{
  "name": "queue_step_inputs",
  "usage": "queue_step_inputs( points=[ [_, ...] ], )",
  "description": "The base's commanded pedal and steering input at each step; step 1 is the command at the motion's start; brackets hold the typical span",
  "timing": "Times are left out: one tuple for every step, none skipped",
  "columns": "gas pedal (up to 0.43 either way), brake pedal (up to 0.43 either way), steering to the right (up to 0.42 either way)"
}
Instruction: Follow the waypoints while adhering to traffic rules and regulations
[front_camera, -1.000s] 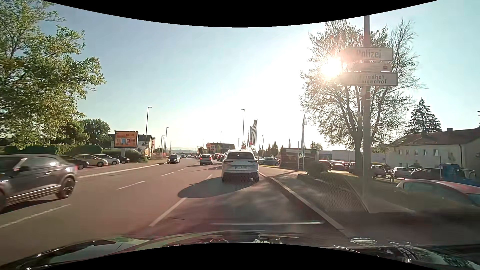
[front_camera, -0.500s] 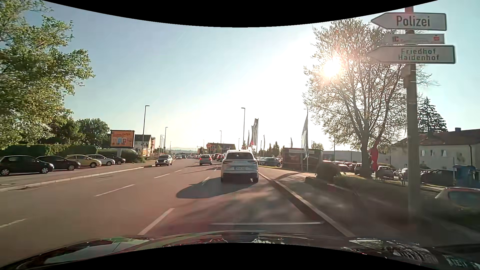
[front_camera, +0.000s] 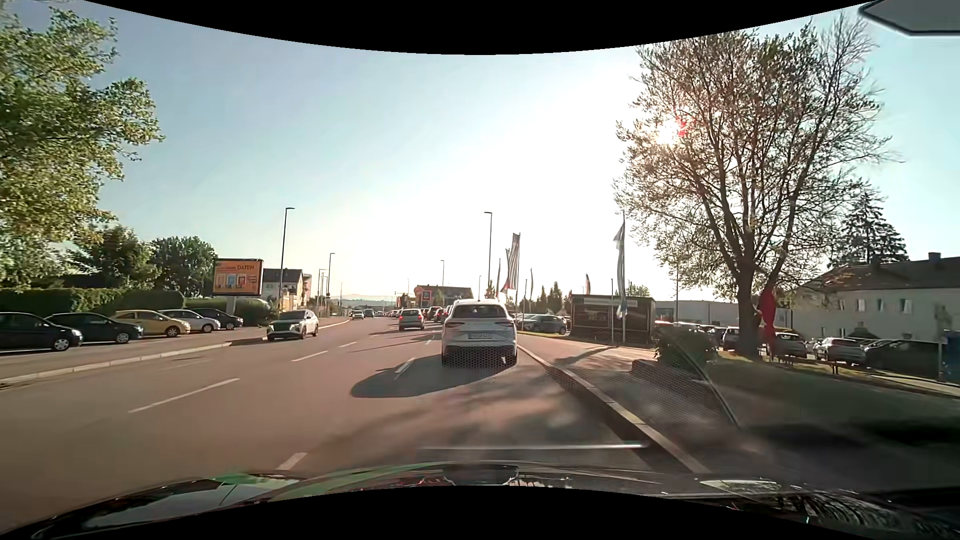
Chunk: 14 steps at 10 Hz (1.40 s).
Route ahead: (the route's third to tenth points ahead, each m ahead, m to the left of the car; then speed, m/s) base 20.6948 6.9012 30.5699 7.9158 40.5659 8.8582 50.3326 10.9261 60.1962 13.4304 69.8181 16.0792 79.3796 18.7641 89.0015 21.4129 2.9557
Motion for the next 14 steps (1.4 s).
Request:
queue_step_inputs(
  points=[
    [0.02,0.0,-0.014],
    [0.02,0.0,-0.014],
    [0.02,0.0,-0.014],
    [0.02,0.0,-0.014],
    [0.02,0.0,-0.014],
    [0.02,0.0,-0.014],
    [0.02,0.0,-0.014],
    [0.02,0.0,-0.013],
    [0.008,0.0,-0.013],
    [0.0,0.0,-0.013],
    [0.0,0.0,-0.012],
    [0.0,0.0,-0.01],
    [0.0,0.0,-0.009],
    [0.0,0.0,-0.01]
  ],
)
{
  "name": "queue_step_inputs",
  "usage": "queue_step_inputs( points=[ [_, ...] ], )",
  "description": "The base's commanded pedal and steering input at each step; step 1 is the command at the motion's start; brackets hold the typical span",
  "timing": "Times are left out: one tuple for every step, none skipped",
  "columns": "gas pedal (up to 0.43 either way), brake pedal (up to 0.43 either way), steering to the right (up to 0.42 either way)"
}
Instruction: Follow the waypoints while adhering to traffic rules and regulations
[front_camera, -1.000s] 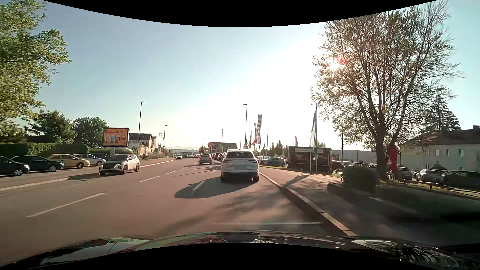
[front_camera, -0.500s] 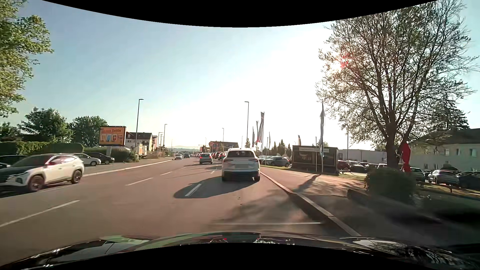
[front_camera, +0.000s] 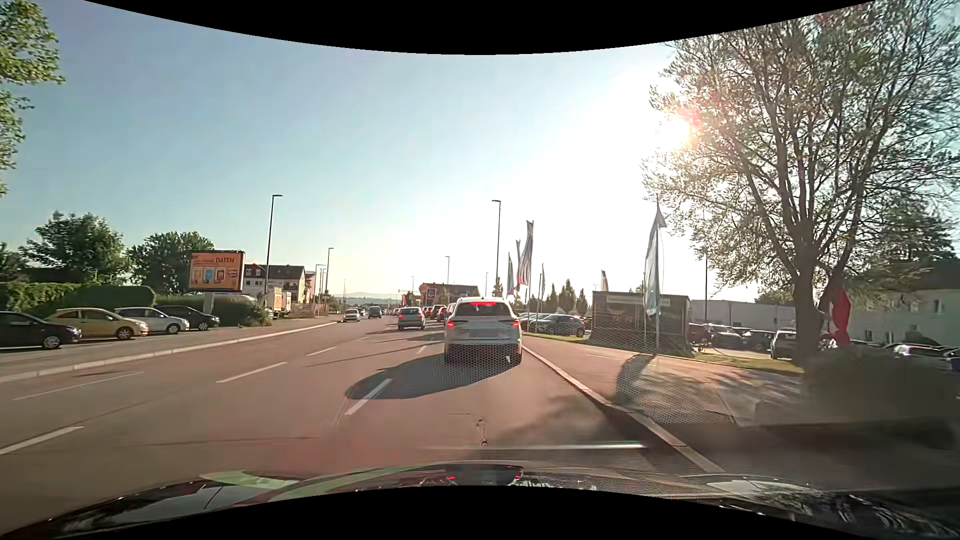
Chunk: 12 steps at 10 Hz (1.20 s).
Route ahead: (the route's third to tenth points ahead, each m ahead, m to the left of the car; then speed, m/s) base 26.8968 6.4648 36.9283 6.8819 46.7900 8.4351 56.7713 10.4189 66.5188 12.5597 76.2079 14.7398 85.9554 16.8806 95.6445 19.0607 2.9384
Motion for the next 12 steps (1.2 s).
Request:
queue_step_inputs(
  points=[
    [0.0,0.0,-0.009],
    [0.0,0.0,-0.01],
    [0.0,0.0,-0.009],
    [0.0,0.012,-0.009],
    [0.0,0.116,-0.009],
    [0.0,0.14,-0.004],
    [0.0,0.177,0.0],
    [0.0,0.207,0.0],
    [0.0,0.22,0.0],
    [0.0,0.232,0.0],
    [0.0,0.238,0.0],
    [0.0,0.238,-0.001]
  ],
)
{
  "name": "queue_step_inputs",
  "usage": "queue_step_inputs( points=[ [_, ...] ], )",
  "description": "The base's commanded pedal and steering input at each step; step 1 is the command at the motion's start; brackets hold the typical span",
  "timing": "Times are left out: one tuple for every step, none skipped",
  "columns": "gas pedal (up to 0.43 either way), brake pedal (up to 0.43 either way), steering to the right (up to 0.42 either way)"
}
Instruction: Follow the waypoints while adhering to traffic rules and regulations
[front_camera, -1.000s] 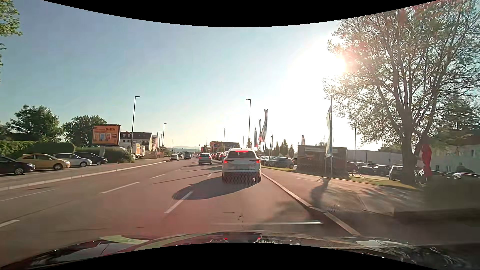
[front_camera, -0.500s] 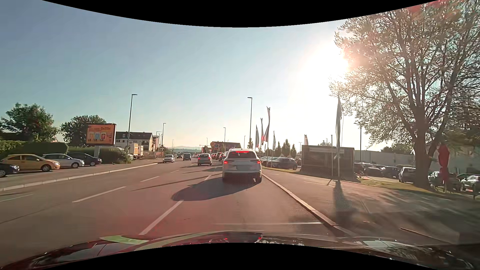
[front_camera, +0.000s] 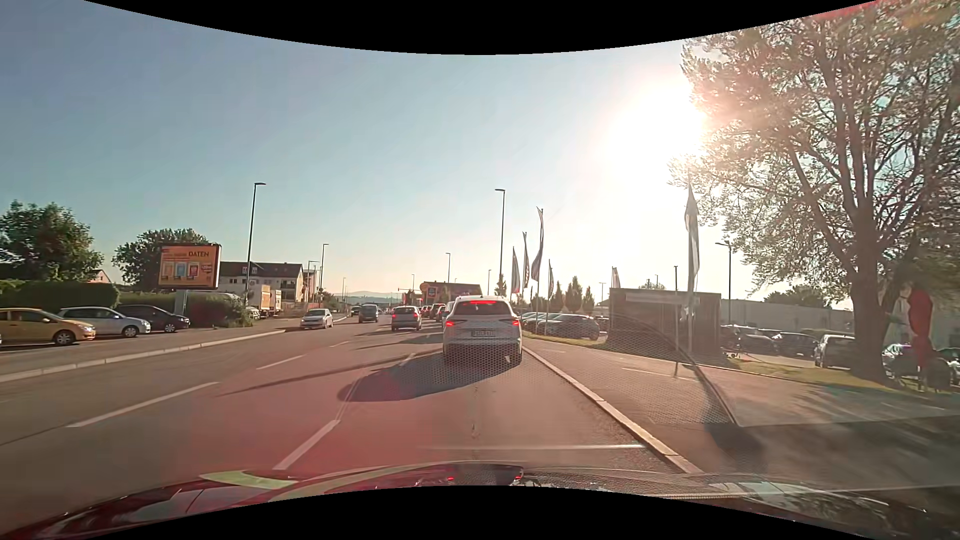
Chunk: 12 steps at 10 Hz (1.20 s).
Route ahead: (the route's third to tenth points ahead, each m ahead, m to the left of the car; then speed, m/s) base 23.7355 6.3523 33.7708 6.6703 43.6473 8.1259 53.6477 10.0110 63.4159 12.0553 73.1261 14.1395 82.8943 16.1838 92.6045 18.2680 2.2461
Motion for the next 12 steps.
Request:
queue_step_inputs(
  points=[
    [0.0,0.238,-0.002],
    [0.0,0.238,-0.002],
    [0.0,0.238,-0.002],
    [0.0,0.244,-0.003],
    [0.0,0.244,-0.002],
    [0.0,0.244,-0.003],
    [0.0,0.244,-0.003],
    [0.0,0.244,-0.003],
    [0.0,0.244,-0.003],
    [0.0,0.232,-0.003],
    [0.0,0.213,-0.003],
    [0.0,0.207,-0.003]
  ],
)
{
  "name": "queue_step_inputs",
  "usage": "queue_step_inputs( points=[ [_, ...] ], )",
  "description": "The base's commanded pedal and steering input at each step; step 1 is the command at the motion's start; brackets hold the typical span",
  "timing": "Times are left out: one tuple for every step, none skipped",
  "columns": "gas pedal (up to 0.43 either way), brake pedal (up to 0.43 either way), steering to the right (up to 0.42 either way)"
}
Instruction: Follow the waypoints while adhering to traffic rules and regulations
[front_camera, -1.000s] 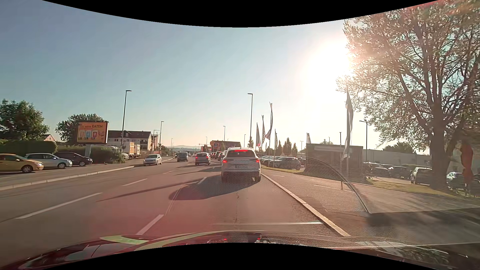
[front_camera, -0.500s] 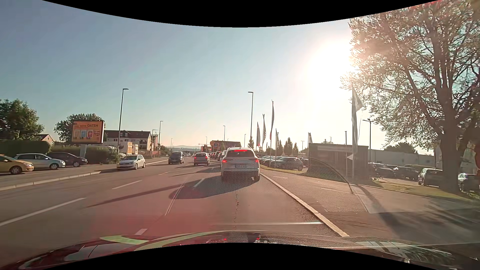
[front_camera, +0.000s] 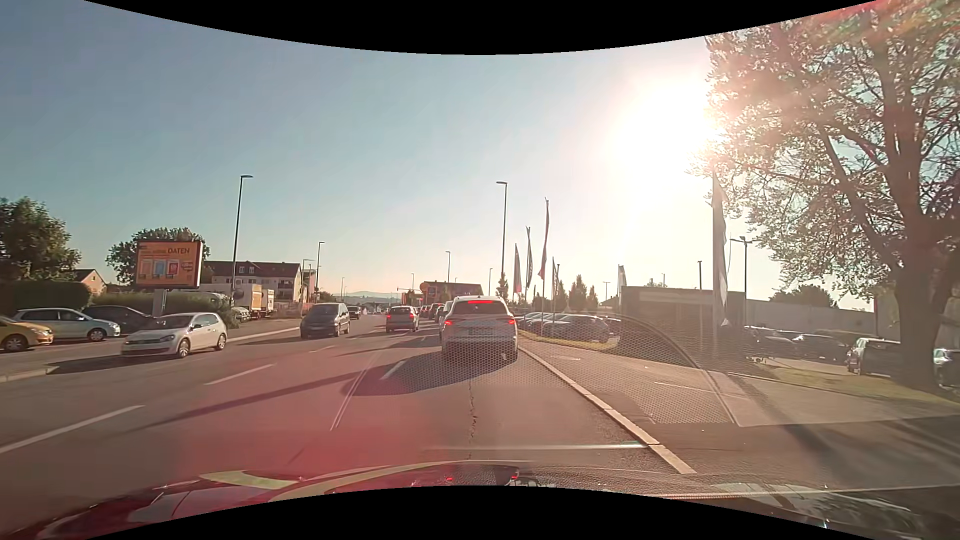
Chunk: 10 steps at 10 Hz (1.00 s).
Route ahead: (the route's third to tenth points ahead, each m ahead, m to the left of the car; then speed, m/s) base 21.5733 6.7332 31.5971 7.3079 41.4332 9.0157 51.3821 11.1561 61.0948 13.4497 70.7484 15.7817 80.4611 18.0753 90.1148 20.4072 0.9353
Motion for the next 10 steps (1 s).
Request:
queue_step_inputs(
  points=[
    [0.0,0.207,-0.003],
    [0.0,0.207,-0.003],
    [0.0,0.207,-0.004],
    [0.0,0.195,-0.004],
    [0.0,0.171,-0.004],
    [0.0,0.171,-0.004],
    [0.0,0.171,-0.004],
    [0.0,0.171,-0.004],
    [0.0,0.159,-0.004],
    [0.0,0.159,-0.004]
  ],
)
